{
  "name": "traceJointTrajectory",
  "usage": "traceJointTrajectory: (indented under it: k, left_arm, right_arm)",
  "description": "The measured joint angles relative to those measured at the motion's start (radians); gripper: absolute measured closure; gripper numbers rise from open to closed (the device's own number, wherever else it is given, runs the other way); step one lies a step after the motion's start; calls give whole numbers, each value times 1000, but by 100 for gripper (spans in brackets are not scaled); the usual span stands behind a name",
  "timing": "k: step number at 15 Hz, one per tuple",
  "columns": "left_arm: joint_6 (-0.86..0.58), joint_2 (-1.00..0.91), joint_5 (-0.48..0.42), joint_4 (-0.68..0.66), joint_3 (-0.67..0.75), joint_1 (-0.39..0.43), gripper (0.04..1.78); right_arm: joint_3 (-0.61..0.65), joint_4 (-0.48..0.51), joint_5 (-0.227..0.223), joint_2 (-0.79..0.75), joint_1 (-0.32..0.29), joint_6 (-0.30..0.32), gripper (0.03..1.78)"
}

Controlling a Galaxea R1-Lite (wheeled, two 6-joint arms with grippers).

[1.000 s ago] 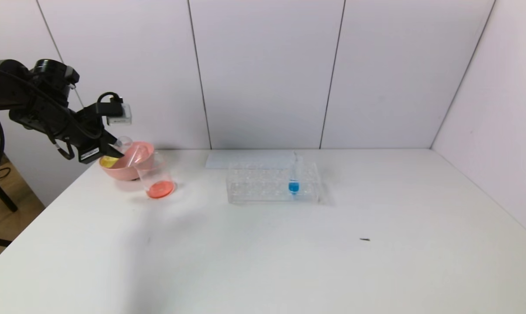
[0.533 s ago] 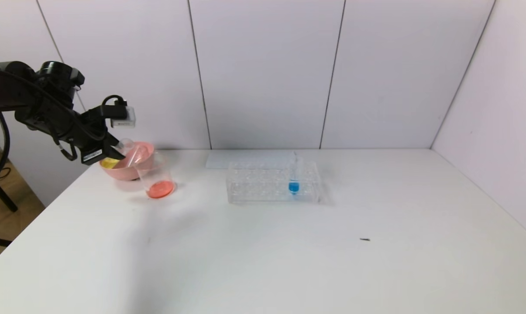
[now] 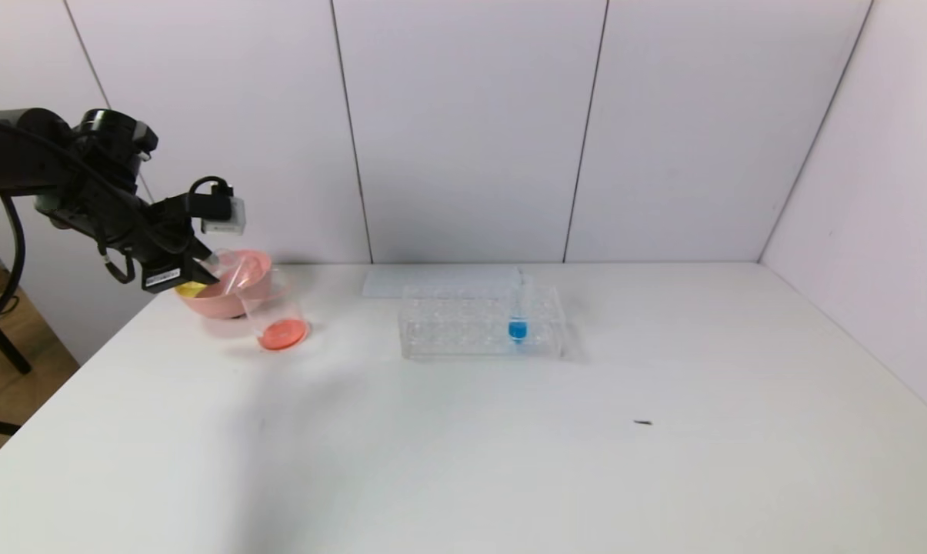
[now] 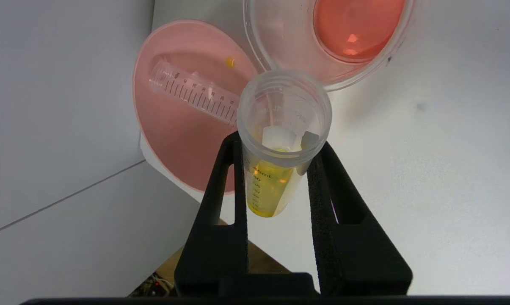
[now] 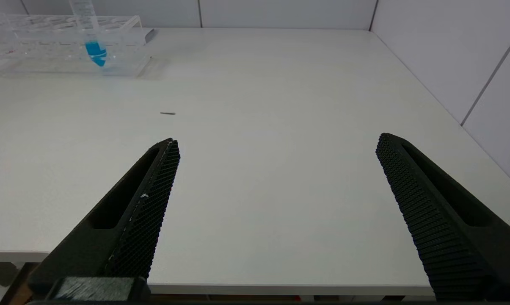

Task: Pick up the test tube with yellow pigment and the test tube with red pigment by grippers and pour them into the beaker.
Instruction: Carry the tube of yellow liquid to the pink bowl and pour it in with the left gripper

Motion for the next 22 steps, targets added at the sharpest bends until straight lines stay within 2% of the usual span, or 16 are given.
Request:
traceJointTrajectory:
  k: [8, 22]
  left_arm:
    - [95, 0, 50, 0, 0, -11, 138]
    - [143, 14, 178, -13, -1, -58, 138]
  right_arm:
    - [0, 0, 0, 0, 0, 0, 11]
    - [0, 0, 0, 0, 0, 0, 11]
